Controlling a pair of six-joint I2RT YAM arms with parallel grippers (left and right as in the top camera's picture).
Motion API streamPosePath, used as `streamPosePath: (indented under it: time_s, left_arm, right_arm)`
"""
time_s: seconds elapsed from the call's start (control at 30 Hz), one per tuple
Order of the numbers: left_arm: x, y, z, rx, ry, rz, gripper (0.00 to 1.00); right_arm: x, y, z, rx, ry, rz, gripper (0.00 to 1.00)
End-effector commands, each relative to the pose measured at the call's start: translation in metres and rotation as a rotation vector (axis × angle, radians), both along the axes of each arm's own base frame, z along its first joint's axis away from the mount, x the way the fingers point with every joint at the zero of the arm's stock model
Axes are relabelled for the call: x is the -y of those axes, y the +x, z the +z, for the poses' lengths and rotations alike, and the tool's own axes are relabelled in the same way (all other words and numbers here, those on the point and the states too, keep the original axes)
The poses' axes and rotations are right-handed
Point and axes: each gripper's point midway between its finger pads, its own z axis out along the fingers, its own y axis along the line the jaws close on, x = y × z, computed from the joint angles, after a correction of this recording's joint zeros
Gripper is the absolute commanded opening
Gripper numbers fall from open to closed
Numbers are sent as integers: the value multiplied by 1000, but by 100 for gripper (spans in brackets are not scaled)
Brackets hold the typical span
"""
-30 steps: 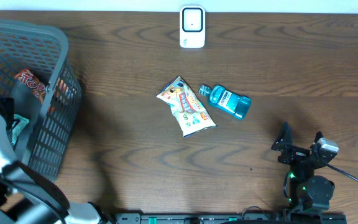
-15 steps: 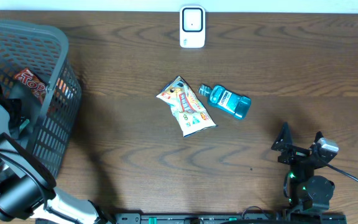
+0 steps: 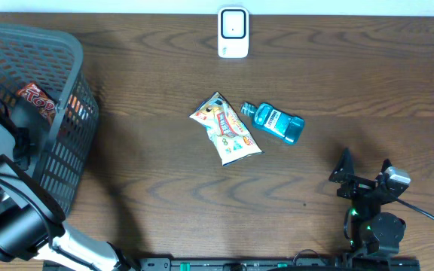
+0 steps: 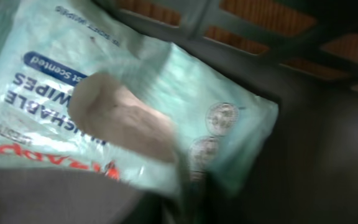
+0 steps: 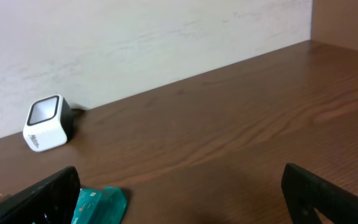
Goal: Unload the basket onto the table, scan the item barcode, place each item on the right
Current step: 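Reach into the basket and grasp the mint-green wipes pack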
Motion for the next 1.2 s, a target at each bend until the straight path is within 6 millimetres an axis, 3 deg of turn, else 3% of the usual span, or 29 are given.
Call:
streamPosePath:
  time_s: [0.0, 0.27, 0.4, 0.7, 0.87, 0.9, 0.93, 0.97, 1.03, 1.17]
  left_arm:
    - [1, -8, -9, -42, -6, -20, 7]
    - [3, -7, 11, -26, 15, -61, 7]
    - [8, 3, 44, 37, 60, -123, 7]
    - [28, 12, 141, 208, 227, -204, 7]
    - [35, 4, 167, 255, 264, -197, 8]
    - [36, 3, 166, 249, 259, -194, 32]
    - [37, 1, 162, 242, 246, -184, 65]
    - [38, -1, 157, 232, 224, -167, 77]
    - [42, -7, 140, 211, 165, -103, 85]
    - [50, -17, 99, 156, 64, 8, 86]
  right_arm:
    - [-2, 0, -2, -5, -9, 8, 99]
    - [-2, 0, -2, -5, -9, 8, 99]
    - [-2, 0, -2, -5, -9, 8, 99]
    - [-2, 0, -2, -5, -9, 8, 99]
    - [-2, 0, -2, -5, -9, 8, 99]
    - [-2, 0, -2, -5, -9, 8, 99]
    - [-2, 0, -2, -5, -8, 8, 99]
    - [-2, 0, -2, -5, -9, 8, 99]
    - [-2, 0, -2, -5, -8, 8, 99]
    - [-2, 0, -2, -5, -9, 8, 99]
